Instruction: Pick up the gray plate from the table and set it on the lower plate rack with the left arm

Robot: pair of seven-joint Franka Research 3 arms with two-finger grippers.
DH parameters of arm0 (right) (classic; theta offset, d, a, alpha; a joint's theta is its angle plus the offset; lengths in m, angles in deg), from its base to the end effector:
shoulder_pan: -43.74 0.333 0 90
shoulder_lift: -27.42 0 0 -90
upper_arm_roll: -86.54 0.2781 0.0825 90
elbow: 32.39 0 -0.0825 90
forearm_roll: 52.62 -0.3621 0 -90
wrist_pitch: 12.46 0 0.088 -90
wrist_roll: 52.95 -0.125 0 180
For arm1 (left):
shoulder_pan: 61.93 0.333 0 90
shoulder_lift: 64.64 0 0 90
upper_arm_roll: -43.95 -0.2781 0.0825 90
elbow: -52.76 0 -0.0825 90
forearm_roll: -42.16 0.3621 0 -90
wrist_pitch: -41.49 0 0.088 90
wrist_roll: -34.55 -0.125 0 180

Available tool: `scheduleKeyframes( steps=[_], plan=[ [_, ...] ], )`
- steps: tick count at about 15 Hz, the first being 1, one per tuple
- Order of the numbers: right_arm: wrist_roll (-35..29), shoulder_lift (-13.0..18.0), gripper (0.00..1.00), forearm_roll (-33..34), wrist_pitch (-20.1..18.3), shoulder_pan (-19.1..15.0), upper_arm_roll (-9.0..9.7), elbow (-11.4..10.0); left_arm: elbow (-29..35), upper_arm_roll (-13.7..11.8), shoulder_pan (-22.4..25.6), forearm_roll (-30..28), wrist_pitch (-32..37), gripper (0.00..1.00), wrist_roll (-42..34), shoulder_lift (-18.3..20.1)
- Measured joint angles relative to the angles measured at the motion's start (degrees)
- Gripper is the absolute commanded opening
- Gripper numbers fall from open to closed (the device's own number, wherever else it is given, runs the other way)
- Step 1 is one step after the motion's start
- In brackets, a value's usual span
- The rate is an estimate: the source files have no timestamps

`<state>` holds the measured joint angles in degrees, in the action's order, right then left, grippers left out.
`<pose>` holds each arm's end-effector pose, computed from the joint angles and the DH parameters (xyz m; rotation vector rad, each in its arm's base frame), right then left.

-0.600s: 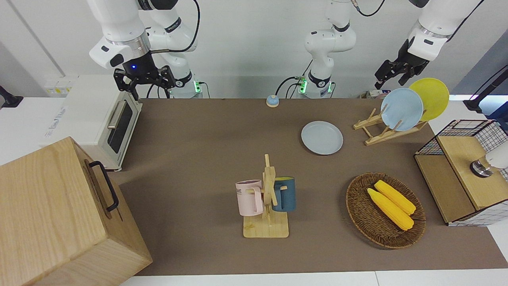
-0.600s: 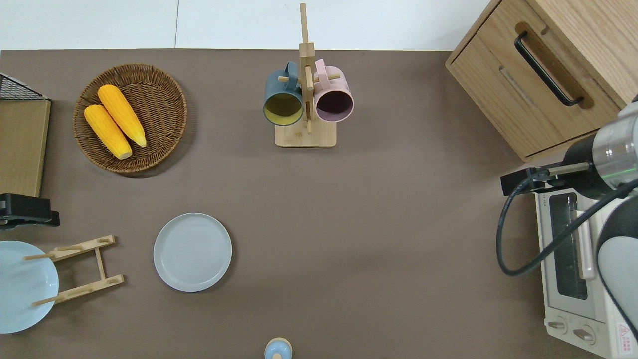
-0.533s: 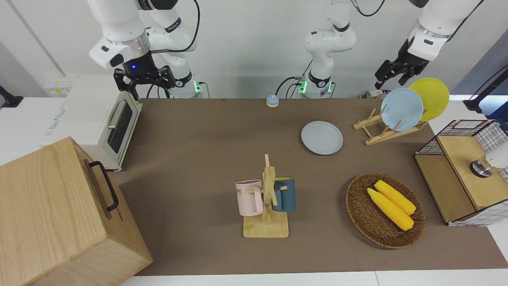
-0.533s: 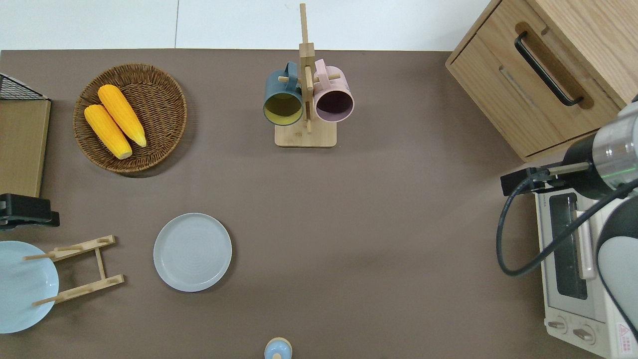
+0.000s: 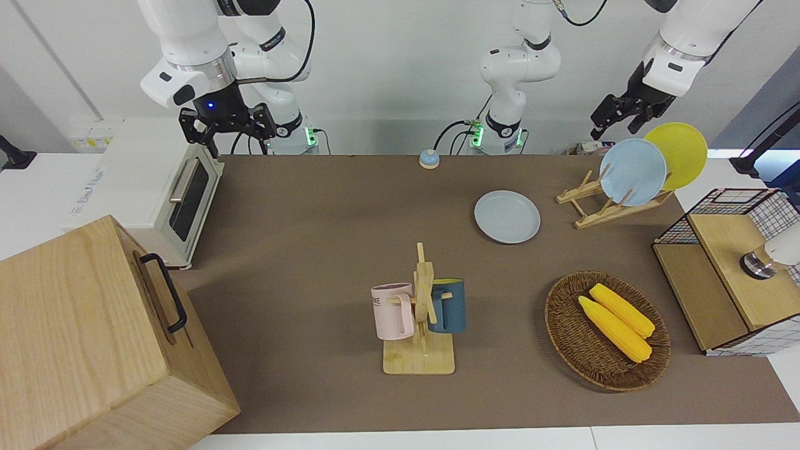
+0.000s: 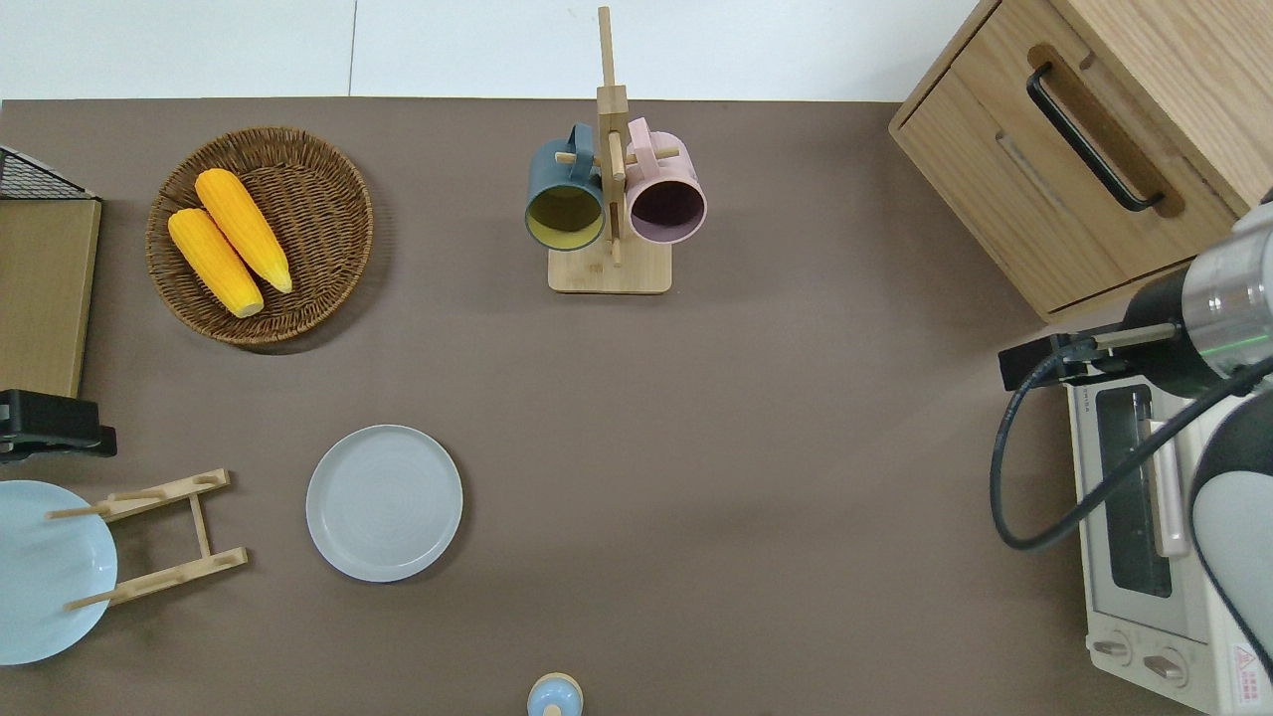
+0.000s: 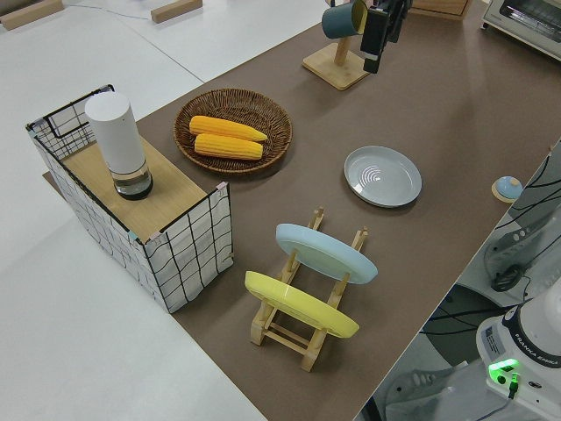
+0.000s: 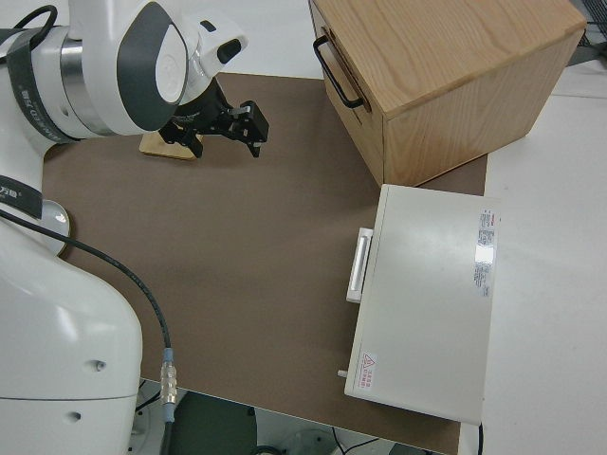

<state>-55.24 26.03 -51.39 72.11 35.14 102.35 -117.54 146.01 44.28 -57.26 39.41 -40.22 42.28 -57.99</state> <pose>0.5255 0.0619 0.5858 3.1209 0.1315 -0.0502 0.4824 0.0299 0.5907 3.0778 0.3179 -0.1342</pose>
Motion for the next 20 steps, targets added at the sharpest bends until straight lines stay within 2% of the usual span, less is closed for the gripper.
scheduleKeyframes(
  steps=[4,7,11,15,20],
  plan=[
    [0.0,0.0,0.983,0.0,0.0,0.0,0.0,0.0,0.84,0.0,0.0,0.13,0.39,0.99,0.04,-0.75],
    [0.0,0.0,0.983,0.0,0.0,0.0,0.0,0.0,4.19,-0.05,0.12,0.21,-1.76,0.99,0.08,-1.5],
    [0.0,0.0,0.983,0.0,0.0,0.0,0.0,0.0,13.75,0.13,0.14,0.21,-12.23,0.99,0.58,-1.94],
    [0.0,0.0,0.983,0.0,0.0,0.0,0.0,0.0,24.52,1.23,0.14,0.21,-23.62,0.99,4.96,-2.06],
    [0.0,0.0,0.983,0.0,0.0,0.0,0.0,0.0,35.06,1.97,0.4,0.21,-34.66,0.99,6.4,-1.88]
  ],
)
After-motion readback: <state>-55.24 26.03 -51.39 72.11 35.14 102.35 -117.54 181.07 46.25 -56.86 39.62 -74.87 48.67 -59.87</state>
